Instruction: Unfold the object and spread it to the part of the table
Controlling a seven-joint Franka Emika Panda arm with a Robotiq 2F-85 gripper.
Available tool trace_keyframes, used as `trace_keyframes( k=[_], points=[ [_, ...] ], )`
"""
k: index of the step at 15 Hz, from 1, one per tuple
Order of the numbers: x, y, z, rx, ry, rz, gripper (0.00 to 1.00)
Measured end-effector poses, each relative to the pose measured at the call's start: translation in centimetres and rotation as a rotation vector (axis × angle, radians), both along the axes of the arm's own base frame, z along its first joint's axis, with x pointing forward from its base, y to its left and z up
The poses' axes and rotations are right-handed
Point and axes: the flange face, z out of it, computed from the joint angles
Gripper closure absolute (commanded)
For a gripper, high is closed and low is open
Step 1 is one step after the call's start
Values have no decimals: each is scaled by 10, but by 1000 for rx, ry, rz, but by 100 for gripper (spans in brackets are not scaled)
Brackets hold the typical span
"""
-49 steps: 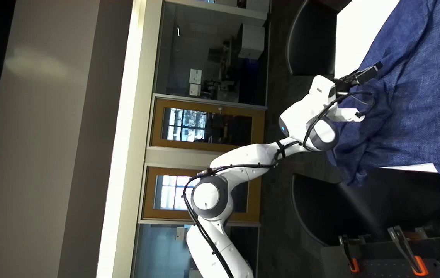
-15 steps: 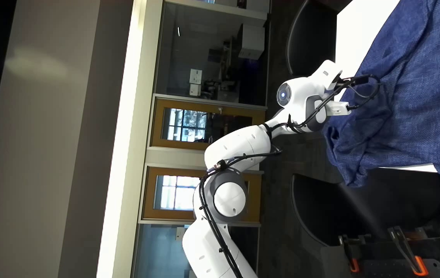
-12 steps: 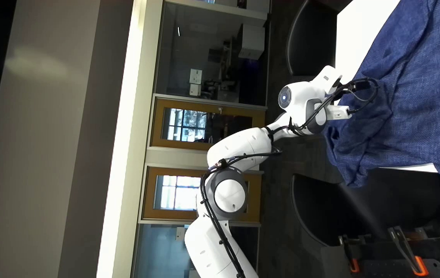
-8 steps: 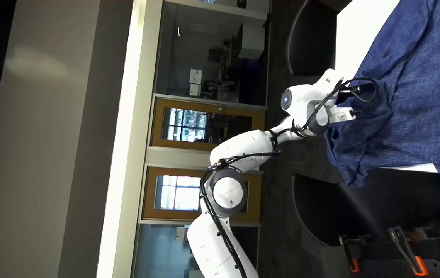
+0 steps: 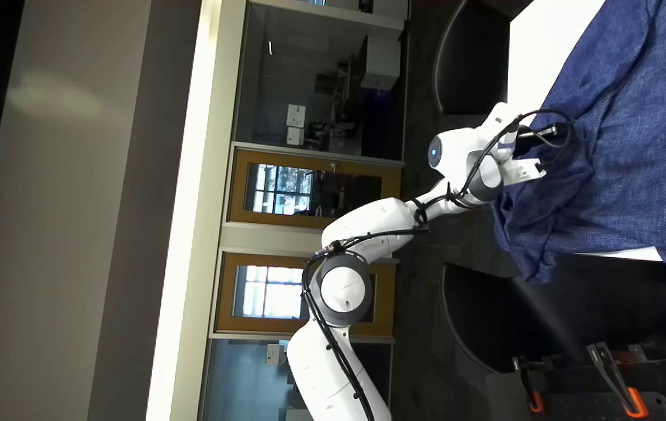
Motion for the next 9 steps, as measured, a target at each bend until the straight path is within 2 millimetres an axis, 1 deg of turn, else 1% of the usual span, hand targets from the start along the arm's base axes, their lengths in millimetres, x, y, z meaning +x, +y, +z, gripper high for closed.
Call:
trace_keyframes(
  k=[1,2,5,6,9],
  points=[
    [1,0,1,-3,-1,2,95],
    [1,-1,1,-5,-3,3,99],
    [6,-1,6,-13,-34,-2,100],
    [9,-1,11,-18,-64,-13,99],
    [27,-2,31,-32,-196,-50,99]
  ],
)
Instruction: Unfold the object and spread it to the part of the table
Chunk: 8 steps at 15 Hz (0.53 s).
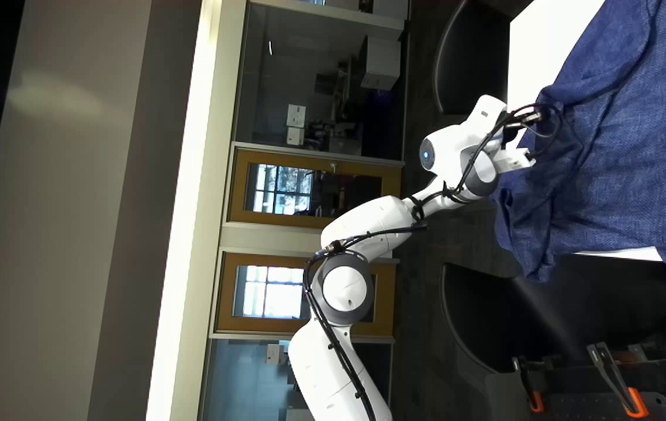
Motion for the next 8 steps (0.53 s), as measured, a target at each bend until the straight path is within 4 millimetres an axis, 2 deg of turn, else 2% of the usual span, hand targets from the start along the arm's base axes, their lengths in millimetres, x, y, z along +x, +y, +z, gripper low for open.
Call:
trace_keyframes(
  k=[4,8],
  points=[
    [35,2,25,11,-132,-39,99],
    [72,7,32,51,-237,-80,99]
  ],
)
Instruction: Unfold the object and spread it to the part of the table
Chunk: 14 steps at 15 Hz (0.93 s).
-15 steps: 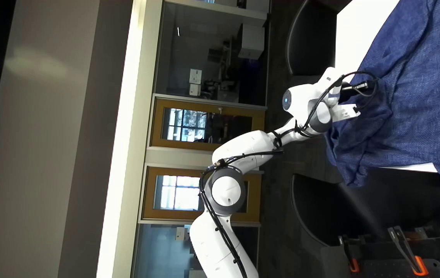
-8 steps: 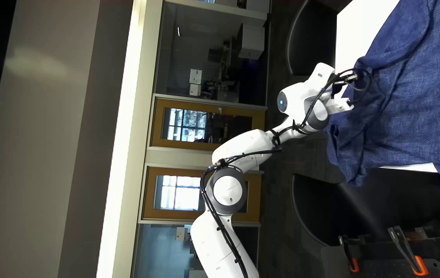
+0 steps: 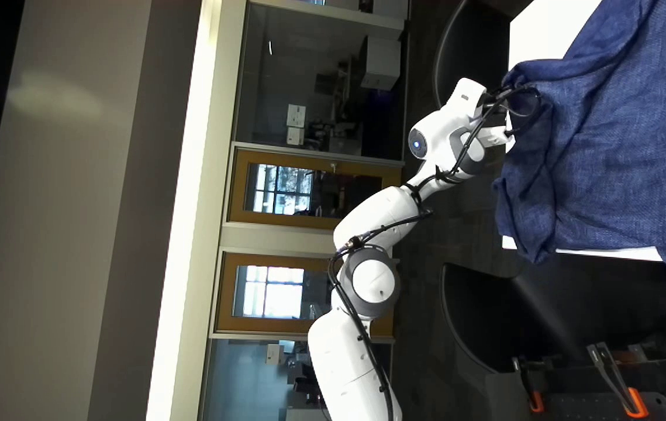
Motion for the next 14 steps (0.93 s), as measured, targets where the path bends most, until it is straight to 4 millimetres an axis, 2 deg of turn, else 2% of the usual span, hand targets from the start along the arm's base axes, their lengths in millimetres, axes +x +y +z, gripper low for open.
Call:
trace_keyframes(
  k=[4,5,6,10,14],
  points=[
    [29,13,0,52,-61,-23,99],
    [36,20,-1,78,-52,-20,69],
    [43,28,-1,106,-40,-13,68],
    [61,53,-1,182,-8,-15,39],
    [63,48,2,173,-5,-59,8]
  ],
)
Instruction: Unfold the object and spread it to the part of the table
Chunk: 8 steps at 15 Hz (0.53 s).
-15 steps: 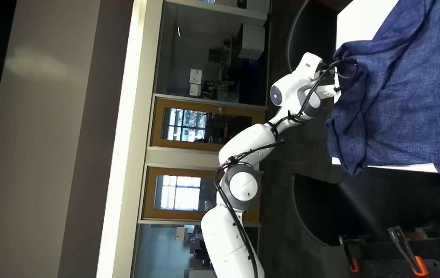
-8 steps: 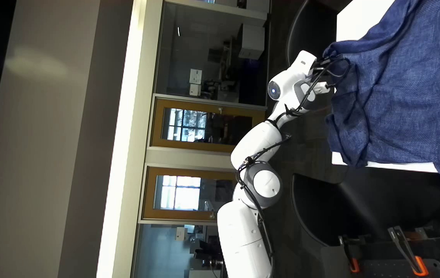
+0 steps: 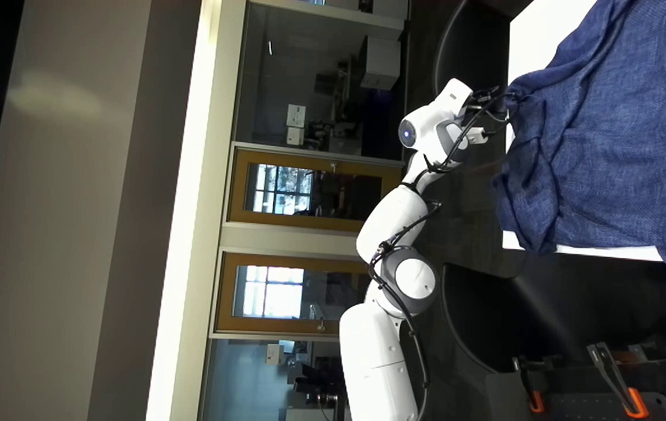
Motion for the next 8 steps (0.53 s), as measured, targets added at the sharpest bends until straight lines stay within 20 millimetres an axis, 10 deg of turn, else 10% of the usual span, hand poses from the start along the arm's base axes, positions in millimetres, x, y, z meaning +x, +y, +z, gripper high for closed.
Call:
trace_keyframes(
  k=[8],
  points=[
    [-19,-15,-11,-25,58,10,0]
  ],
)
